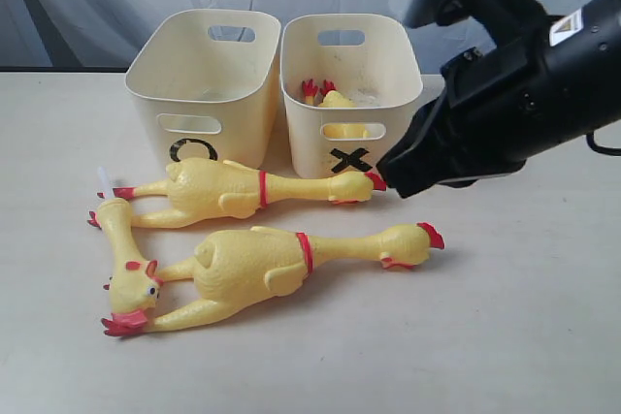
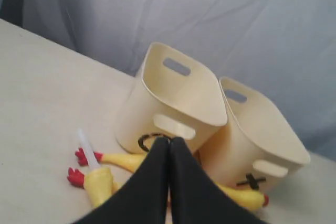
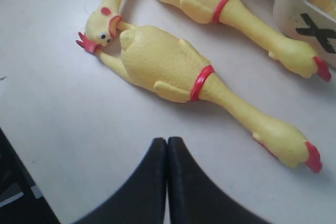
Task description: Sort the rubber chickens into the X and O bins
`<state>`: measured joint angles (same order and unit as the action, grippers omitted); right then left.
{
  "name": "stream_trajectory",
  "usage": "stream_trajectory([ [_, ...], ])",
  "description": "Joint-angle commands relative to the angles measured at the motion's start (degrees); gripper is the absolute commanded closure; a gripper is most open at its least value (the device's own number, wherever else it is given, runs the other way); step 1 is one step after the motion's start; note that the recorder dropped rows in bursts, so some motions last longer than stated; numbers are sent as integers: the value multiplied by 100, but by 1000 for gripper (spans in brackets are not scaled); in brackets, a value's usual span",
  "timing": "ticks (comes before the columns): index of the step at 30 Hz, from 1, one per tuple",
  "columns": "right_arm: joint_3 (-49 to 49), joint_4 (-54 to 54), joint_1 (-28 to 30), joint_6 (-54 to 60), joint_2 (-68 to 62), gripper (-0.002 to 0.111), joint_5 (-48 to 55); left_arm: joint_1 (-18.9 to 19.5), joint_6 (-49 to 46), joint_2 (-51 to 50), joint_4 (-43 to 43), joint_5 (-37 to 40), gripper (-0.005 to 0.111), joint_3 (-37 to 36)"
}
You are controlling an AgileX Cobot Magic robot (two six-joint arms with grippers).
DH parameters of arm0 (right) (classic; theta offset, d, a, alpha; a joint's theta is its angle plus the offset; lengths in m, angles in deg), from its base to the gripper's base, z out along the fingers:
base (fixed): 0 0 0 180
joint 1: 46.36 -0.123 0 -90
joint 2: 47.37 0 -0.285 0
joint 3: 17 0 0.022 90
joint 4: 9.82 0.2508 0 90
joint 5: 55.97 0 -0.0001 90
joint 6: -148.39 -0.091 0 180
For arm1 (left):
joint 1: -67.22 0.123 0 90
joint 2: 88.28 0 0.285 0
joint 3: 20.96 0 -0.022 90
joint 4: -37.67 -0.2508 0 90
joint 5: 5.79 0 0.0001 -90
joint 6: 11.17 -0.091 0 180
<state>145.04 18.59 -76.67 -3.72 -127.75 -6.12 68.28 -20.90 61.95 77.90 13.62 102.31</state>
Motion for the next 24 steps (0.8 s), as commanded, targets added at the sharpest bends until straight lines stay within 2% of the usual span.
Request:
stream_trajectory([
  [1, -28, -7, 27, -4, 440, 108, 188, -10, -1603, -1403, 826, 779, 107, 697],
  [4, -28, -139, 27, -4, 661, 108, 349, -10, -2030, -2213, 816, 969, 102, 978],
  [7, -28, -253, 27, -4, 863, 108, 428, -10, -2103, -2876, 680, 992, 92, 1159],
  [15, -28, -268, 27, -4, 1216, 108, 437, -10, -2103, -4370, 681, 1138, 57, 1587],
  [18, -28, -268, 27, -4, 1281, 108, 460, -10, -2103, -4941, 646, 1199, 52, 1722],
  [24, -28, -268, 27, -41, 1374, 108, 483, -10, -2092, -6352, 646, 1262, 51, 2020],
])
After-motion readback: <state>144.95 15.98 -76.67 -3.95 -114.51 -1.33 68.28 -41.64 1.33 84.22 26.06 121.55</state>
